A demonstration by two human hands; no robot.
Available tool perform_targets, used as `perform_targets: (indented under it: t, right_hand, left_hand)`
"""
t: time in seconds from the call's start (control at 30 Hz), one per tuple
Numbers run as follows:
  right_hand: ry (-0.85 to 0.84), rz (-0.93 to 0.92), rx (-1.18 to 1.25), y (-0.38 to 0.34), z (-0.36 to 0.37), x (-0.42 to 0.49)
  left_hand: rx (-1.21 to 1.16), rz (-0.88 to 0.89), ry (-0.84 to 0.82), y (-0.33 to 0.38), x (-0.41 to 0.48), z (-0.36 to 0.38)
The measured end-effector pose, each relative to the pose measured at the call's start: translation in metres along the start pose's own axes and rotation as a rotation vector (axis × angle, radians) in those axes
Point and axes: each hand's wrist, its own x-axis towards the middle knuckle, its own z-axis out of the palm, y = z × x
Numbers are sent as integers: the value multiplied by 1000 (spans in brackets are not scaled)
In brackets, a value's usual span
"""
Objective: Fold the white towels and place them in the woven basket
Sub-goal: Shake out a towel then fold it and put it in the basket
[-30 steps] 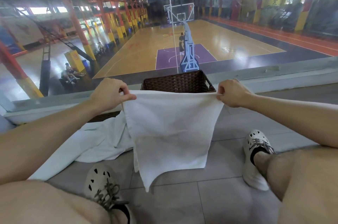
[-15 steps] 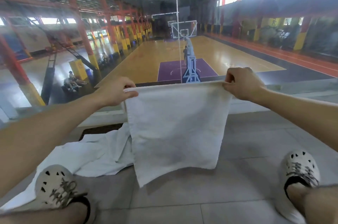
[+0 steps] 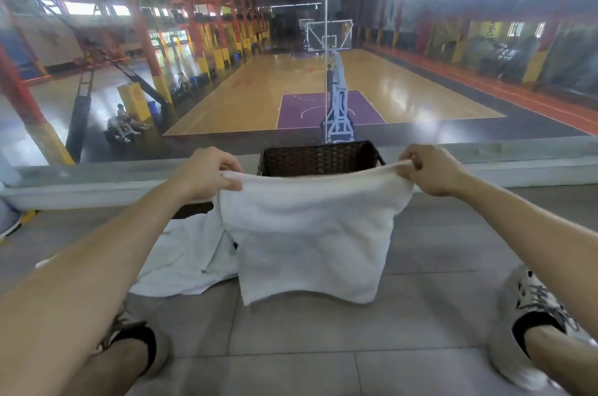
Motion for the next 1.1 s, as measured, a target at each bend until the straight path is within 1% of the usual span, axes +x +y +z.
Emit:
perform_targets:
  t: [0.03,0.1,0.13,0.17,0.23,0.3,0.33,0.37,0.4,0.43,0.47,0.53,0.57,0.63,0.77,0.8,0.83,0.9,1.0,1.1]
  right_hand:
    - [13,13,8,0,7,-2]
    - [143,30,113,-6,14,-4]
    - [188,31,159,-12,13,-4]
    - [193,30,197,-15,12,-2]
    - [83,73,216,-22,3,-2]
    - [-140,170,150,-23,-7,-3]
    - [-277,185,31,-25,-10,-8]
    - [-393,157,-111,-31,-12,-13]
    - [-473,115,-210,-38,-6,-17]
    - [-523,76,-235,-44,6,-21]
    - [-533,56,-193,-51,24,-30]
    - [-516,21,-122,-66,66,-50]
    - [-473,8,-89,-71,84,-57]
    - [-359,38,-26,-75,102,-57]
    - [-143,117,69,-81,80,-30]
    - [-97,146,112,-88,69,-27]
    - [-82,163,152,-94,59,-26]
    - [-134,170,195,-110,41,-31]
    - [-246,124,330,-127,24,-51]
    - [-298,184,417,-135,17,-63]
  left_hand:
    - [-23,-22,27,-2,1,2]
    - [-192,-92,154,-4,4,-1]
    - [-261,-118,185,-3,5,-4]
    - [-302,-129,179,-2,7,-5]
    - [-360,-136,128,2,6,-6]
    - [-436,-115,109,11,0,-3]
    - [-459,-94,108,19,-2,-2]
    - [-465,-64,109,28,-2,0]
    - [-456,-32,104,40,-3,1]
    - [-440,8,90,52,-3,3]
    - [-419,51,77,65,-4,5]
    - [-381,129,47,87,-7,5]
    - [-351,156,35,95,-8,2]
    - [-232,196,46,102,-10,-8]
    - [163,204,119,83,-11,-22]
    - [204,194,129,76,-12,-19]
    - [195,186,131,68,-14,-12]
    - [122,197,139,53,-16,2]
    - [22,194,150,35,-15,20]
    - [-75,177,95,39,-18,33]
